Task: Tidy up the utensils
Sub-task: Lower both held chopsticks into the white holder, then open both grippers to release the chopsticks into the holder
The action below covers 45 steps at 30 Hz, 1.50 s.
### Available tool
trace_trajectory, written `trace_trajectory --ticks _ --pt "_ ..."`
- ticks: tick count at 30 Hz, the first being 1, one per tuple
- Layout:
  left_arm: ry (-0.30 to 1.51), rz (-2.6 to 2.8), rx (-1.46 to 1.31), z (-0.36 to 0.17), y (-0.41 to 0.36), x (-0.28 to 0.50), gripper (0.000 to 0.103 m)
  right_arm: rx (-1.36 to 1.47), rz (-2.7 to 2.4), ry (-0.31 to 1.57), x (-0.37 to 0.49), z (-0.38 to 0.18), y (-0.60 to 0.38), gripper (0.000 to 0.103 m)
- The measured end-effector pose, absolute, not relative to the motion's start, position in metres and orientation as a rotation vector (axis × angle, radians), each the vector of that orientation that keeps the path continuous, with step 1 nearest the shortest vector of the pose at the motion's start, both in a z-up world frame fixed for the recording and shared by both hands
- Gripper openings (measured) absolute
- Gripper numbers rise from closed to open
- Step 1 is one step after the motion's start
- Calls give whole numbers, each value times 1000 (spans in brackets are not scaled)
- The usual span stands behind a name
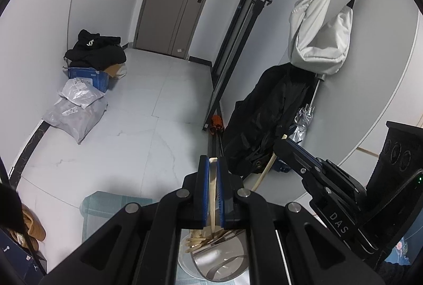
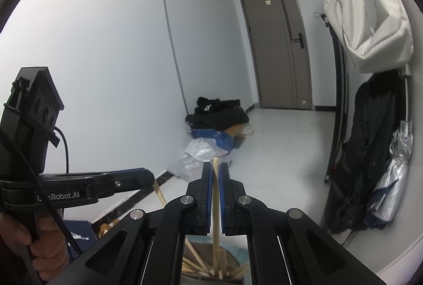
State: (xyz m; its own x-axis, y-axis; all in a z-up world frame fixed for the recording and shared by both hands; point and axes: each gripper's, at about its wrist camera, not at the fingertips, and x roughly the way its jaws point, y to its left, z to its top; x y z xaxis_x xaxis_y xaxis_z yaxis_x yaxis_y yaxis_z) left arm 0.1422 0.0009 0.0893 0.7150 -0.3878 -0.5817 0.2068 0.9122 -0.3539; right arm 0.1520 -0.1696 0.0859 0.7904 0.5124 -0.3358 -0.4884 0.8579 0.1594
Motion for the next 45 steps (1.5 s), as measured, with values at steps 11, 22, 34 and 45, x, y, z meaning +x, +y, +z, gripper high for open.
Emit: trace_trajectory --ticks 11,22,34,45 --pt "715 -368 -248 72 -4 133 2 -10 577 465 147 67 -159 4" --pt "774 -388 -213 50 -12 127 2 19 556 566 145 38 -165 5" --pt "786 -273 -250 59 1 107 17 64 532 564 116 46 -177 14" --pt "622 -170 -215 94 -1 58 67 129 438 427 48 83 -208 41"
